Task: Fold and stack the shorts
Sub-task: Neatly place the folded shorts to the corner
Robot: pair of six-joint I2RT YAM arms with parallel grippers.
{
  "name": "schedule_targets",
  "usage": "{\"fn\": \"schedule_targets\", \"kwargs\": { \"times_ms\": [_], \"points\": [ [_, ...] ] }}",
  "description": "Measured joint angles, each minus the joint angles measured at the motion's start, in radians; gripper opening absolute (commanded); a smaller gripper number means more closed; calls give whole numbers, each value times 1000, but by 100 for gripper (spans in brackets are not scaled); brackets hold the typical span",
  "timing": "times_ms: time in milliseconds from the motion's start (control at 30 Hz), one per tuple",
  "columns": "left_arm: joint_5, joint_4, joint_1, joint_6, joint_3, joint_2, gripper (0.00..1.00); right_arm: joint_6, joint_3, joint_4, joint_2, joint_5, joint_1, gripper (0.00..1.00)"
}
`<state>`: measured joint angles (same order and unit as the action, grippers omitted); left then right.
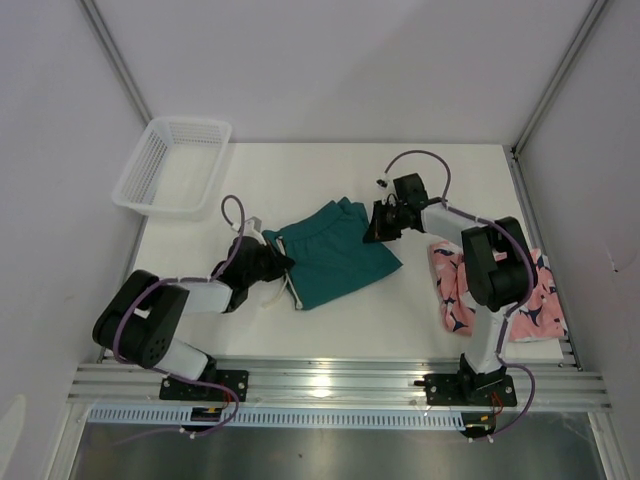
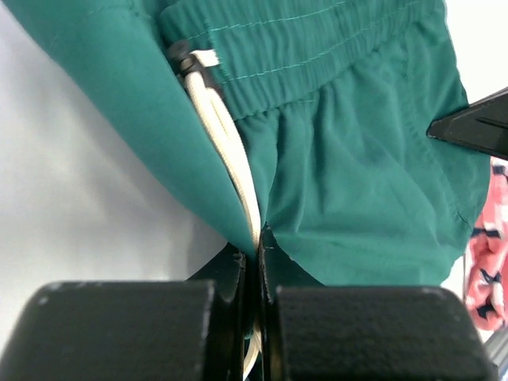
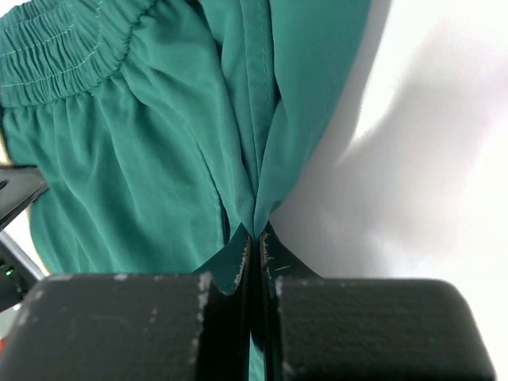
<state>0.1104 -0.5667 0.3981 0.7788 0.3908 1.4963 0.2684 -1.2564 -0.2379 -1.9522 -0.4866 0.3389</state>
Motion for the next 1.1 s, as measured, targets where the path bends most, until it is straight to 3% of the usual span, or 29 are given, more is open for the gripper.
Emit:
{"fn": "schedule_targets", "kwargs": {
  "times_ms": [267,433,867,1100],
  "points": [
    [-67,250,156,-19,170,-141,0,16,11,-186,193,211,3,0],
    [-111,343,259,-16,329,-126,0,53,42,-275,346,317,-64,0],
    [-204,275,557,6,747,300,0,94,151,-459,738,576,-443,0],
    [-190,203,661,4,987,546,0,68,210,-488,892,713,-640,0]
  ]
}}
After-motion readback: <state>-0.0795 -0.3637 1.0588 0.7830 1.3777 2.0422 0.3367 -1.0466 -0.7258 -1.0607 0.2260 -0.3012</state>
